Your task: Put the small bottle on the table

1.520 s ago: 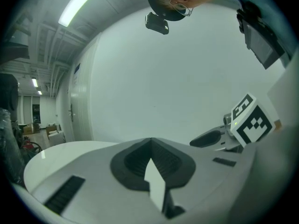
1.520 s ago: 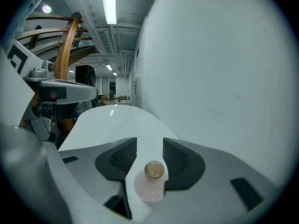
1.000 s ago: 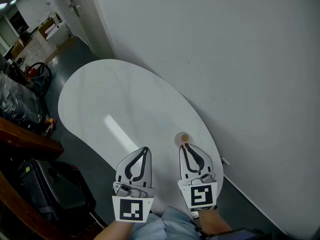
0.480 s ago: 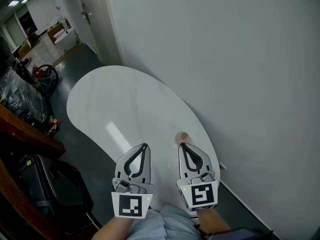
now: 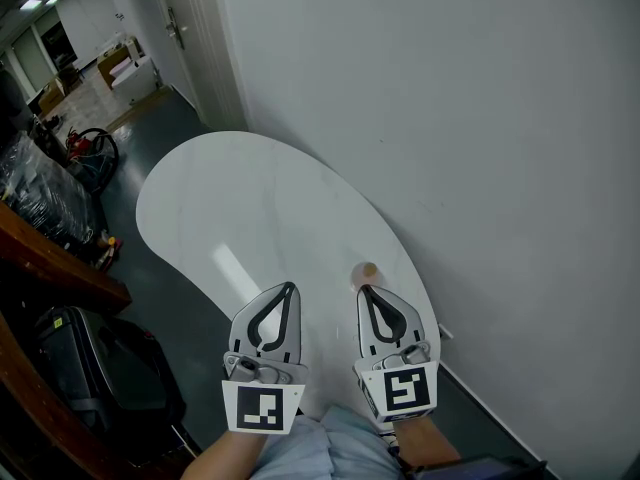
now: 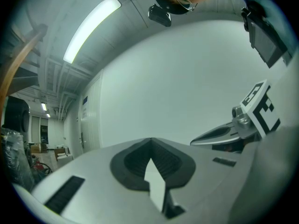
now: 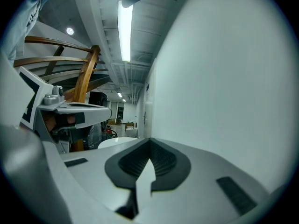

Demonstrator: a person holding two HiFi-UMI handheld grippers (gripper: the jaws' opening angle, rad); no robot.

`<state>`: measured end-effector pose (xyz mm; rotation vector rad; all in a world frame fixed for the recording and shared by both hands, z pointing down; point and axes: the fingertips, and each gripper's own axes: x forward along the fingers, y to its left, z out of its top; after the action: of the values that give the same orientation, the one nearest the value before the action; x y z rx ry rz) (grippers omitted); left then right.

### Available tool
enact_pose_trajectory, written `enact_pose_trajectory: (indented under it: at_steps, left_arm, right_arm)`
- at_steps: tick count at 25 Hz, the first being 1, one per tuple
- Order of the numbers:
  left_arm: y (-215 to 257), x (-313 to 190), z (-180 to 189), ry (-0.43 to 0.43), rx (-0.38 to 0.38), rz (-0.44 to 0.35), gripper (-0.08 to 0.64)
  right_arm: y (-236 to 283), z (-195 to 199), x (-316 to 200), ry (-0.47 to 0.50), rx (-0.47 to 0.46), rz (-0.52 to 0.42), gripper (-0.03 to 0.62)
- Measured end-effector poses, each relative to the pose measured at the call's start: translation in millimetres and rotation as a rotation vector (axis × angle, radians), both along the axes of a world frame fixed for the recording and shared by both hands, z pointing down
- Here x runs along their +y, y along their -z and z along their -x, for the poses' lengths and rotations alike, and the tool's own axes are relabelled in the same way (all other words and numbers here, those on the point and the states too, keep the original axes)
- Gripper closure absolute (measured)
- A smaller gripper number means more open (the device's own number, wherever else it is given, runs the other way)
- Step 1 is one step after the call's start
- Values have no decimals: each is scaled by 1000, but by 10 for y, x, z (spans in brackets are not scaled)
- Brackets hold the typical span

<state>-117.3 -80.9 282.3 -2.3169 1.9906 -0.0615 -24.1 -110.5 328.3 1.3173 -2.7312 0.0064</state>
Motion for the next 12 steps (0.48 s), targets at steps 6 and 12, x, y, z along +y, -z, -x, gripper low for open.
enact_pose_trajectory:
  at_steps: [6, 12]
  left_arm:
    - [33, -8, -8, -33, -101, -12, 558]
    - [5, 3, 20, -1, -1, 7, 558]
  right_arm:
    - [12, -4, -1, -7, 2, 2, 592]
    - [1, -3, 7, -4, 6, -1, 592]
